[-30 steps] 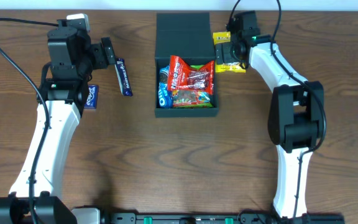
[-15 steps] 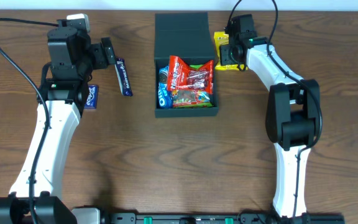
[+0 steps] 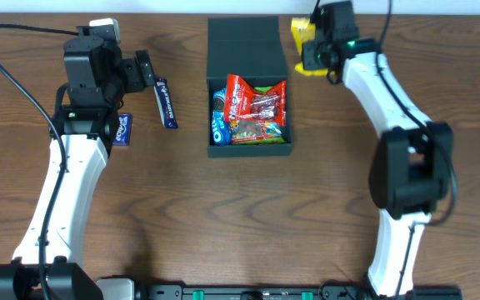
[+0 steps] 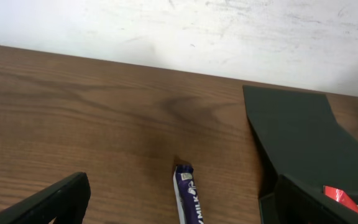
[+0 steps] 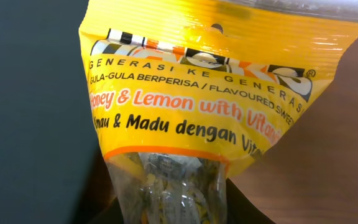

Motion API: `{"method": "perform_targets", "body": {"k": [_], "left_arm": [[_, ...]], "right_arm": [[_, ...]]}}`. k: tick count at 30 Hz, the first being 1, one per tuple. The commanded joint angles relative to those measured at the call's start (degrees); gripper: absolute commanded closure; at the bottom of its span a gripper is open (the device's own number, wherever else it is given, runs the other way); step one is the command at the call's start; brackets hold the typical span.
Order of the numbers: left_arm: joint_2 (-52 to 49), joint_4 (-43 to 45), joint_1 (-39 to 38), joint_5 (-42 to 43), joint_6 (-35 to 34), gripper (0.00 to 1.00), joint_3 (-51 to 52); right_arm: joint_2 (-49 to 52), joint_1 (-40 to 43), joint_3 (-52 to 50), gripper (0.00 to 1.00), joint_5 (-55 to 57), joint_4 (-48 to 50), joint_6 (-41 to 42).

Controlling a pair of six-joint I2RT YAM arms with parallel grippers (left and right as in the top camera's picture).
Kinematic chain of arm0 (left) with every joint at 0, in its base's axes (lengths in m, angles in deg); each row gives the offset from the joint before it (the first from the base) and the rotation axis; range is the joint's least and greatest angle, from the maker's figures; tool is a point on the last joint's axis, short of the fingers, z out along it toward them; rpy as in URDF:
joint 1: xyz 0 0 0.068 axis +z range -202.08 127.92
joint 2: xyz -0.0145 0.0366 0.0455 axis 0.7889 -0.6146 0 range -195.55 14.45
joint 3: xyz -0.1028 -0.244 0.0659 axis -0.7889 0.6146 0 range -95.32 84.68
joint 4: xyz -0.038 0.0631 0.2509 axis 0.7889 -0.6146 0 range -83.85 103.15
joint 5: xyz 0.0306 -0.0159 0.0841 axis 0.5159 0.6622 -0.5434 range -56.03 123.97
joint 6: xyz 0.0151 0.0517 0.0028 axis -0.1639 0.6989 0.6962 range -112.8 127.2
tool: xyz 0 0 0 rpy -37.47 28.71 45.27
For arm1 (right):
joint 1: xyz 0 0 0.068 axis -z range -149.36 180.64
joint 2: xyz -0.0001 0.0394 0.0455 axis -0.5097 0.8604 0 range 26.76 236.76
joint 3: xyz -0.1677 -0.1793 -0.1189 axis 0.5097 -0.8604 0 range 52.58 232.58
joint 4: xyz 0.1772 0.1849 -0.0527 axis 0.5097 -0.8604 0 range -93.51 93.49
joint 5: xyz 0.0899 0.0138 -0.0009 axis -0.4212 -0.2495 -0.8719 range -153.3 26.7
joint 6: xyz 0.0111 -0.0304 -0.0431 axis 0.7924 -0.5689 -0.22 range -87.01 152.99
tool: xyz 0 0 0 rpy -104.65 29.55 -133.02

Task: Pack container
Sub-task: 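Carry the yellow Hacks bag into the box and release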

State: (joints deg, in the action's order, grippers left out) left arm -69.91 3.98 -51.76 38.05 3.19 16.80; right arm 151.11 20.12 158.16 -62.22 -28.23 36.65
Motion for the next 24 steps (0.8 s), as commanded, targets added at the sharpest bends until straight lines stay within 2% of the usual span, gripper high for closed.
{"method": "perform_targets", "body": {"k": [1, 5, 7, 10, 12, 17, 21, 24], "left_arm": [[1.01, -0.04, 0.15, -0.22, 0.85, 0.05, -1.07], [1.01, 0.02, 0.15, -0.28, 0.87, 0.05, -1.07], [1.01, 0.33, 0.17, -1.46, 0.87, 0.05, -1.09], [1.01, 1.01, 0.2, -4.83, 1.42, 0.05, -1.09], [1.01, 1.57, 0.22, -5.86, 2.21, 0.05, -1.09], [1.01, 2.62, 0.57, -5.99, 2.67, 0.05, -1.09], [1.01, 2.82, 0.57, -5.97, 2.75, 0.05, -1.09], [1.03, 2.82, 0.57, -5.97, 2.75, 0.05, -1.09]], "right_arm": [[-7.06, -0.79, 0.39, 0.72, 0.28, -0.15, -1.51], [-11.37, -3.19, 0.39, 0.72, -7.26, -3.67, -11.28], [-12.2, -4.63, 0.39, 0.76, -13.16, -6.71, -19.19], [-12.26, -6.8, 0.39, 0.7, -21.31, -13.05, -31.71], [-11.96, -7.76, 0.39, 0.69, -24.2, -16.5, -37.13], [-11.34, -9.77, 0.37, 0.78, -29.05, -21.57, -43.98], [-10.82, -10.19, 0.37, 0.86, -29.68, -23.61, -44.74], [-10.78, -10.19, 0.37, 0.88, -33.03, -24.74, -46.62]]}}
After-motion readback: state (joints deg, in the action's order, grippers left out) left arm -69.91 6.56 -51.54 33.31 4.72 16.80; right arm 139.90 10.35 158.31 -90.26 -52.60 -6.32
